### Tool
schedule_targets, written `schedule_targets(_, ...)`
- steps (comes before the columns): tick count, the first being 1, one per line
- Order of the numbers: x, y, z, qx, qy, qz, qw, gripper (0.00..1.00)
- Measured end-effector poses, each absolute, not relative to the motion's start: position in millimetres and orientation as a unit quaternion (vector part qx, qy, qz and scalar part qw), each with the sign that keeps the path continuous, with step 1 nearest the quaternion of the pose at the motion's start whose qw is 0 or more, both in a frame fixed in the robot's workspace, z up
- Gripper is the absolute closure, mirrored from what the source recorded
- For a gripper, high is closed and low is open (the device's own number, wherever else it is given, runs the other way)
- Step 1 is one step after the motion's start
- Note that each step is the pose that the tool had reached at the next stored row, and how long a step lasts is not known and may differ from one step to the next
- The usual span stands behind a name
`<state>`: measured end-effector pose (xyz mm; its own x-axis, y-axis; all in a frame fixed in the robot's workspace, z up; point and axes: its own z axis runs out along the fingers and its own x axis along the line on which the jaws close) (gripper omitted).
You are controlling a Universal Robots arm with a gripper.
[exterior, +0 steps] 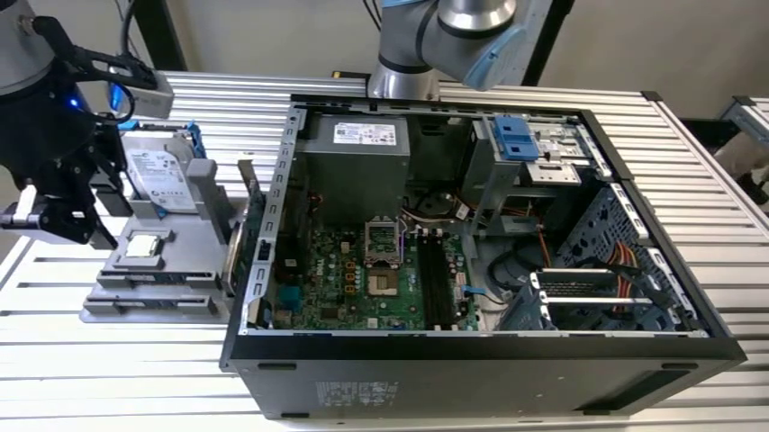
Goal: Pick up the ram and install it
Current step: 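Pick up the ram and move it above insertion slot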
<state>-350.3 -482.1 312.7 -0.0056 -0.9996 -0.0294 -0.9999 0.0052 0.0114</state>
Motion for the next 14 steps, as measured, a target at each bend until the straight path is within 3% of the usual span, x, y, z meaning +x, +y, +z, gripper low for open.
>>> schedule_targets(14, -350, -482, 301, -0.705, 0.709, 0.014, 0.006, 0.00)
